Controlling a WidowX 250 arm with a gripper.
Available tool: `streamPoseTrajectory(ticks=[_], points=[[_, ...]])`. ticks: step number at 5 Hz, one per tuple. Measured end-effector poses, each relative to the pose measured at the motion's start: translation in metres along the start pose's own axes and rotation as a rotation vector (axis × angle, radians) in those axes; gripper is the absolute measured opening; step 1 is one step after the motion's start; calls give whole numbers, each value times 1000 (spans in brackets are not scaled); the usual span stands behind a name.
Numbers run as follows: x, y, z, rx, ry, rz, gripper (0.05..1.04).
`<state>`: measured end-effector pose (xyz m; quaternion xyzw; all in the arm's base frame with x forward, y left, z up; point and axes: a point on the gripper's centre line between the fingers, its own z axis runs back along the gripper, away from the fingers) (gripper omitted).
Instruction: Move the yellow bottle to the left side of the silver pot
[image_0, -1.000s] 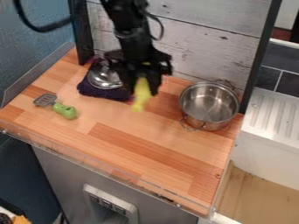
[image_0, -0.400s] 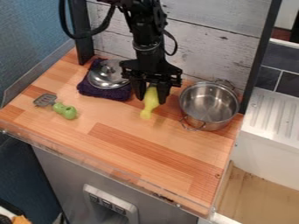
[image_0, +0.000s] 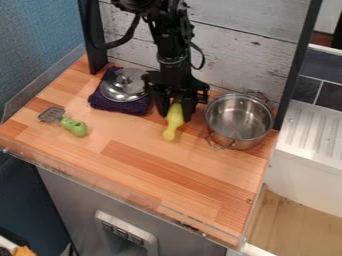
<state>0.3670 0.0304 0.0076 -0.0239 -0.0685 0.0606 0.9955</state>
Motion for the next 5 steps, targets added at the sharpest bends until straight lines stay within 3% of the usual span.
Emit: streamPoseTrajectory(ticks=[1,2,3,4,5], points=[[7,-4,-3,-17,3,-1,664],[1,-6,-9,21,7,17,953],[-3,-6,-11,19,15,24,1010],[-4,-7,-5,-1,21,37,1004],[2,-3,15,-21,-17,51,1001]])
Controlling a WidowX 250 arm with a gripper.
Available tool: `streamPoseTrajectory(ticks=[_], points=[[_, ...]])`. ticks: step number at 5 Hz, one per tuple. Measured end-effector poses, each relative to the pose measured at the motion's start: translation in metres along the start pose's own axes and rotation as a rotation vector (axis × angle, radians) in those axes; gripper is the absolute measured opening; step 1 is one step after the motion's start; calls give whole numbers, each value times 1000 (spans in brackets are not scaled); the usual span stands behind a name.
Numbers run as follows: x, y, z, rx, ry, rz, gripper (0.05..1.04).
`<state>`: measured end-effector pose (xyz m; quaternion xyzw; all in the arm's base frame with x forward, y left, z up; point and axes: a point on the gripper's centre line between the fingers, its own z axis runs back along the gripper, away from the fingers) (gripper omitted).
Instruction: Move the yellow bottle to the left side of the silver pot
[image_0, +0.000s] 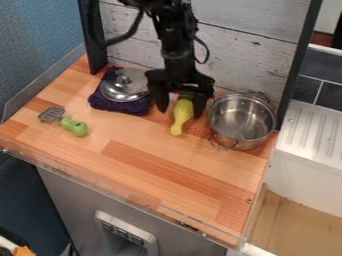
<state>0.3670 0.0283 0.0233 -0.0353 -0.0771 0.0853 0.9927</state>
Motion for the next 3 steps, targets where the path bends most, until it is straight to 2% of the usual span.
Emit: streamPoseTrajectory(ticks=[1,2,3], points=[[4,-4,28,-21,-45,-15,1001],[-1,1,45,22,-98,-15,1001],[-2,1,45,24,-96,-17,1001]])
